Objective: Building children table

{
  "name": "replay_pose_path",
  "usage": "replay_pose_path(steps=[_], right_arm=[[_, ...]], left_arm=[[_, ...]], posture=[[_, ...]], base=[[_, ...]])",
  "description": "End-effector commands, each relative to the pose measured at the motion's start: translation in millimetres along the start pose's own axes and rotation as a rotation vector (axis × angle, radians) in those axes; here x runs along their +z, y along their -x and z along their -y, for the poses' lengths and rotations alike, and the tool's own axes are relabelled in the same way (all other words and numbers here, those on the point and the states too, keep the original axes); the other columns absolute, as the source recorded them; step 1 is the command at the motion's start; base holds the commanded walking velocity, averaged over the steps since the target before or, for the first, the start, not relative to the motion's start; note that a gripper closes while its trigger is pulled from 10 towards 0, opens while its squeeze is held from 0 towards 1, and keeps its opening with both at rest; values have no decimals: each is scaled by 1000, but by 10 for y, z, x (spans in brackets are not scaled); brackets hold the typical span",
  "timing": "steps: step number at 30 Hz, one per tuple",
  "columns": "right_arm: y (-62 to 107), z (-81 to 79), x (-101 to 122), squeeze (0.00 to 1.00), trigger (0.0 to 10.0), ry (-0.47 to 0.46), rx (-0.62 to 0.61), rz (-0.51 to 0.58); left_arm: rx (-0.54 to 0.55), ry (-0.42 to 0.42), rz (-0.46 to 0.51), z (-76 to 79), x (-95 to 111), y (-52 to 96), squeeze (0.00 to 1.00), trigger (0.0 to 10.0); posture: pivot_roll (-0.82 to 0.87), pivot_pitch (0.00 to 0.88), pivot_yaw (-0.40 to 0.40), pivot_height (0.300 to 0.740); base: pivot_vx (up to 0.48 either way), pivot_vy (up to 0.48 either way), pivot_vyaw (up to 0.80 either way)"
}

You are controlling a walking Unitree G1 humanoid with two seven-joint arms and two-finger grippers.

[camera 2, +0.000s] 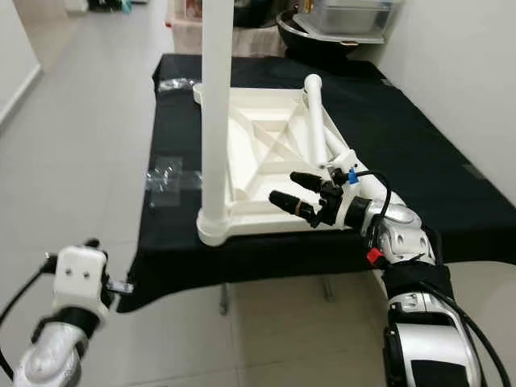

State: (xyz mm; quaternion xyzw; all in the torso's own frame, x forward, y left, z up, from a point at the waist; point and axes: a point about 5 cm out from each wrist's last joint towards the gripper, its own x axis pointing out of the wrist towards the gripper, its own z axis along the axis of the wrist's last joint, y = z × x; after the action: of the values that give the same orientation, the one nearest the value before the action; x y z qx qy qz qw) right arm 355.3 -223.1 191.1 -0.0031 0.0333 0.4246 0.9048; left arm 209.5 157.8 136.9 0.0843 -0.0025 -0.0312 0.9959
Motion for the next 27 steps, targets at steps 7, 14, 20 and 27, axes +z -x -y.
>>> replay_pose_path(steps=[7, 14, 20, 27], right_arm=[[0, 97, -75, 0, 10000, 30, -107, -82], [95, 86, -28, 0, 10000, 19, -4, -81], [17, -66, 97, 0, 10000, 4, 193, 0], [-307, -211, 160, 0, 10000, 7, 255, 28]], left_arm=[[-49, 23, -18, 101, -9, 50, 0, 10000], [-61, 19, -19, 130, -7, 24, 0, 10000], [-109, 47, -31, 168, -25, 38, 0, 10000], [-201, 53, -35, 285, -31, 94, 0, 10000]], posture=[[147, 165, -104, 740], [144, 175, -103, 740], [138, 177, -99, 740], [148, 180, -100, 740]], base=[[0, 0, 0], [0, 0, 0], [0, 0, 0], [0, 0, 0]])
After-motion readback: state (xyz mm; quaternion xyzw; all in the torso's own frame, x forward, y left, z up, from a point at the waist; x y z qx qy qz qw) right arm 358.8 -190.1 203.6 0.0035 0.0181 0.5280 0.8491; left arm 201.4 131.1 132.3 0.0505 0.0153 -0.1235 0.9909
